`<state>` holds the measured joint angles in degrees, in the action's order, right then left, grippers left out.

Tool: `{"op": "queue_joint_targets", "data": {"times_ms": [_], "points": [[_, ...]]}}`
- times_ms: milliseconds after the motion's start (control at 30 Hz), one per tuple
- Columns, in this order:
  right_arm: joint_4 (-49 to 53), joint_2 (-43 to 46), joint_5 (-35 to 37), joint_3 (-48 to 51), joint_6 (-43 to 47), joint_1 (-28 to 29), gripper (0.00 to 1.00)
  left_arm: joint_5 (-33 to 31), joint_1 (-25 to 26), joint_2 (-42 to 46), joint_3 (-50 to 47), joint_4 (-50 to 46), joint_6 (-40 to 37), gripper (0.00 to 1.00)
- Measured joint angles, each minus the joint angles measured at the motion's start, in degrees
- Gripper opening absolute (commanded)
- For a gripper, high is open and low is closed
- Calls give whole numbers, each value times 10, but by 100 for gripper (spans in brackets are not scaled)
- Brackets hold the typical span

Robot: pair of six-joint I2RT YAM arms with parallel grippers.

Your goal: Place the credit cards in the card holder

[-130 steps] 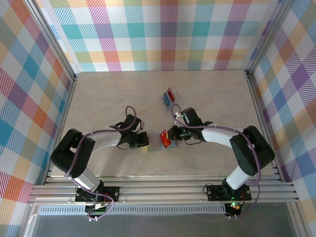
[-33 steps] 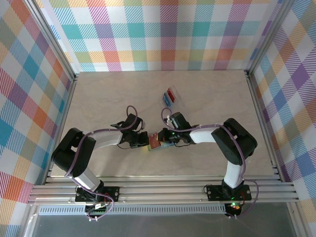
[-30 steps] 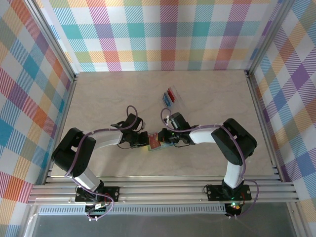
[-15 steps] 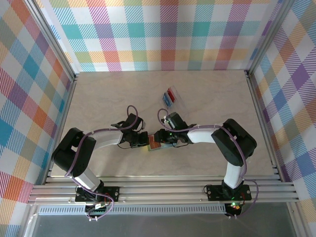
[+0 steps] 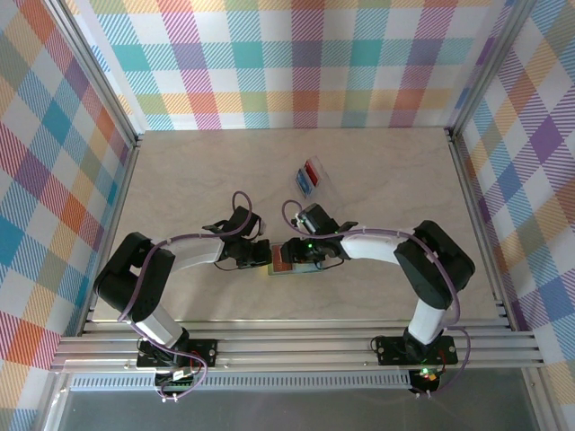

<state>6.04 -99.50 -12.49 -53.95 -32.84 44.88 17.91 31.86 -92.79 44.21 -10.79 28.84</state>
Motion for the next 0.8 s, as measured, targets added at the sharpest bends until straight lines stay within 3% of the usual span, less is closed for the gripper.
{"op": "queue_joint_targets", "data": {"times_ms": [400,800], "points": [[123,43,134,-51,46,2,43,0,0,-2,3,-5,0,7],[164,-40,196,-97,68,2,43,0,0,-2,3,-5,0,7]]}}
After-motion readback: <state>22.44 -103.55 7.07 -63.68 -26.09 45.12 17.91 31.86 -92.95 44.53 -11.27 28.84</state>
